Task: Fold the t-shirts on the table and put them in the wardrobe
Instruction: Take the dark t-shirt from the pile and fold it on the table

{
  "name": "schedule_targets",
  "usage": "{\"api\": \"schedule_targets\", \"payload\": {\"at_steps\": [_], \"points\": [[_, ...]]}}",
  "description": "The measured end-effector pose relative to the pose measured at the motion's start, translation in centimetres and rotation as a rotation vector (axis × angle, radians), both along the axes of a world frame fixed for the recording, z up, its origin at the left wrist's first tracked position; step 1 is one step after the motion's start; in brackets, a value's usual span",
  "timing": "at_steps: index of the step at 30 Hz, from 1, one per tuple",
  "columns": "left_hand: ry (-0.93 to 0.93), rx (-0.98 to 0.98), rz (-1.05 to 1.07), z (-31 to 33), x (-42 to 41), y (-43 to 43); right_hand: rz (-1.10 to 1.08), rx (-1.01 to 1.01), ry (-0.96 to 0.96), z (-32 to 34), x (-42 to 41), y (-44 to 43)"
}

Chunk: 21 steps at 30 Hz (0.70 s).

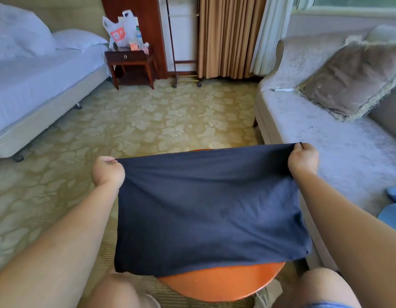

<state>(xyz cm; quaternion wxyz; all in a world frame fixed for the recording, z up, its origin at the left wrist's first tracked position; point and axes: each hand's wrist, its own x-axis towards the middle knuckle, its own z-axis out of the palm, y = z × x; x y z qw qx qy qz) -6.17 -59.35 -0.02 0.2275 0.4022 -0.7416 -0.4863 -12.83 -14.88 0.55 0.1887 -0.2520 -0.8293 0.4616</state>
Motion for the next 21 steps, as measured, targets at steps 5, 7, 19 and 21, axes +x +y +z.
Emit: {"api": "schedule_targets", "payload": {"at_steps": [5,7,19,21], "points": [[-0.090,0.010,0.003,-4.4,-5.6,-1.3,0.013,0.044,-0.077,-3.7,-4.8,-1.2],[-0.109,0.032,-0.003,-5.9,-6.6,-0.9,0.059,0.045,-0.125,-5.5,-6.1,-1.7],[-0.484,-0.460,-0.505,-11.3,-1.0,5.1,0.431,0.480,-0.389,-11.5,0.8,-6.1],[-0.583,-0.529,-0.574,-11.1,1.0,6.4,0.518,0.548,-0.430,-11.5,3.7,-6.7]]}}
